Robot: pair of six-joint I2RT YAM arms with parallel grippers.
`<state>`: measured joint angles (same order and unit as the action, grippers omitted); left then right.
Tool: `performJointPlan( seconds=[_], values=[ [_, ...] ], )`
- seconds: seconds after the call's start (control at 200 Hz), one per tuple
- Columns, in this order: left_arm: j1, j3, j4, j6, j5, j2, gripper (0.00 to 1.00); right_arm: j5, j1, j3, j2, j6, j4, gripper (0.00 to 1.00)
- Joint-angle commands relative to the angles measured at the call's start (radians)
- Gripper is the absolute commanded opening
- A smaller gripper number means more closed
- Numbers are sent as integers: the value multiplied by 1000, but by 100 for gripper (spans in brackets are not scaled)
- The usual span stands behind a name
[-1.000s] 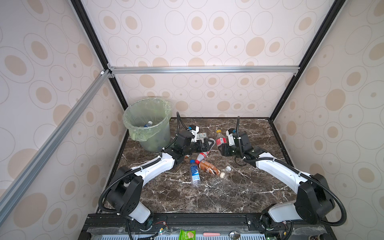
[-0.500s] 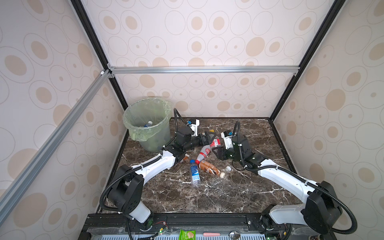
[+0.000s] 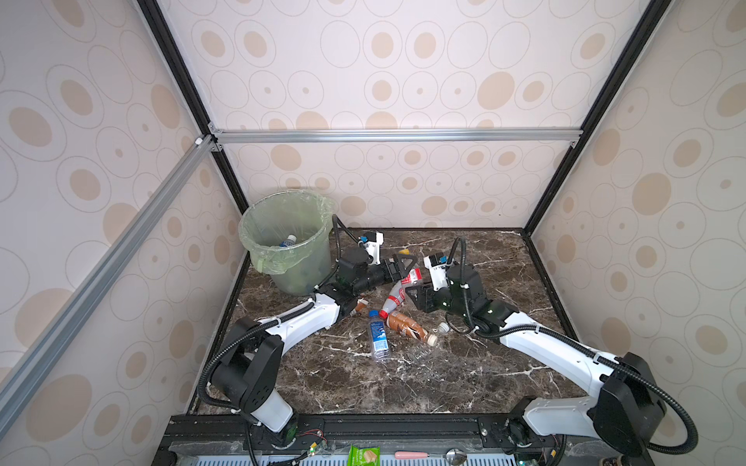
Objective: Throw the plastic bottles in the bin
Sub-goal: Throw the plastic bottle into the trash bin.
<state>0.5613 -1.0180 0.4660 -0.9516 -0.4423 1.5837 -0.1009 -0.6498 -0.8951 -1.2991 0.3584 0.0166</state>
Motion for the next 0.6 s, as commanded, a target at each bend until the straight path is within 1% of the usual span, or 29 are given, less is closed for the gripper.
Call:
performJointPlan(
  seconds=[0.0,0.13,0.2,0.3,0.395,0.595],
  values=[
    [-17,-3,65,-29,-13,5,84,6,-15,7,19,-2,37,53],
    [-17,-18,57,-9,7,12,73,5,-21,5,10,-3,37,53],
    [-17,-26,52,0,11,17,71,-2,-24,5,4,-1,38,52],
    [-17,-35,45,9,10,29,64,0,-34,10,1,-4,42,52],
    [-17,-37,43,17,13,35,55,1,-36,8,-4,-8,39,53],
    [-17,-39,13,53,38,30,40,-3,-41,8,-11,-13,32,52]
  ],
)
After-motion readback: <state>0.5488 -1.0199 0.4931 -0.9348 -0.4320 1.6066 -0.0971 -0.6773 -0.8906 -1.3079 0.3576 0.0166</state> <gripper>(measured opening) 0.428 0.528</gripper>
